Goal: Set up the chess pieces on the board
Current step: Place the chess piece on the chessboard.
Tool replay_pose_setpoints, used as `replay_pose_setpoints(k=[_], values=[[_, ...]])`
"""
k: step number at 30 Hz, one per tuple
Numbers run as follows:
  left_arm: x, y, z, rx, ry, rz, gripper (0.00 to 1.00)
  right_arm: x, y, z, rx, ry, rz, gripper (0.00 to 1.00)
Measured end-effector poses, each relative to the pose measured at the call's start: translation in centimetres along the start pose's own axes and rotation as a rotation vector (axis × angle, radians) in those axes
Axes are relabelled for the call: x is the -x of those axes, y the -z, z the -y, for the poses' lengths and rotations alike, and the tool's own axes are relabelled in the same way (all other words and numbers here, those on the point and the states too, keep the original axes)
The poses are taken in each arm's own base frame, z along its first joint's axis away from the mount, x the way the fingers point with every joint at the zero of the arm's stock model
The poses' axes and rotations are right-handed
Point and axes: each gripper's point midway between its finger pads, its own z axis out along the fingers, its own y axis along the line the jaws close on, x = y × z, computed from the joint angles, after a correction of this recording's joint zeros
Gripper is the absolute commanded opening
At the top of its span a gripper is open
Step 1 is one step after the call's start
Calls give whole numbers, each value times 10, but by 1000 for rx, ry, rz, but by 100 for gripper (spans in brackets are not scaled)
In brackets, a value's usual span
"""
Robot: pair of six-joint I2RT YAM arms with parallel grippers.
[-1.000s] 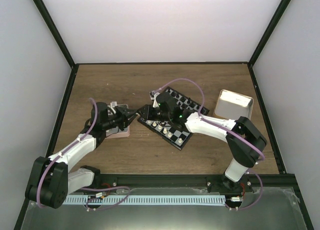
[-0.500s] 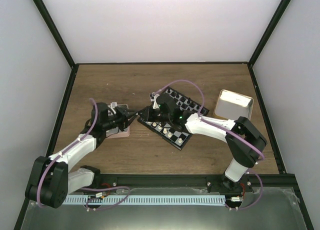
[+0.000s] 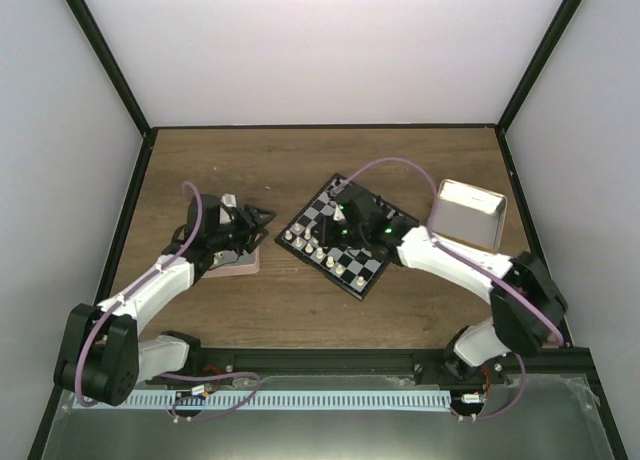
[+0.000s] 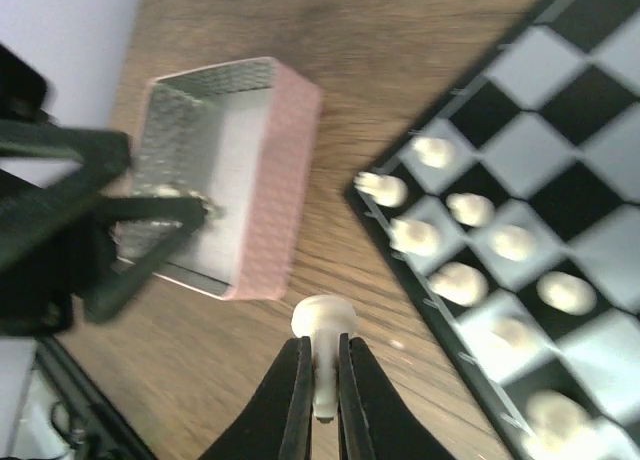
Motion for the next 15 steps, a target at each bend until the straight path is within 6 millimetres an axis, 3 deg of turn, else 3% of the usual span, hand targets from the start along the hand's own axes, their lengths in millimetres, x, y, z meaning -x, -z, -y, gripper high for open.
replay_pose_setpoints(k=[6, 12, 15], values=[[23, 6, 19, 71, -232, 93, 64, -7, 56, 38, -186, 64, -23, 1], [43, 22, 42, 126, -420, 196, 65, -55, 62, 83, -363, 101, -247, 1], [46, 27, 43, 152, -469, 221, 65, -74, 65, 101, -432, 109, -337, 1]])
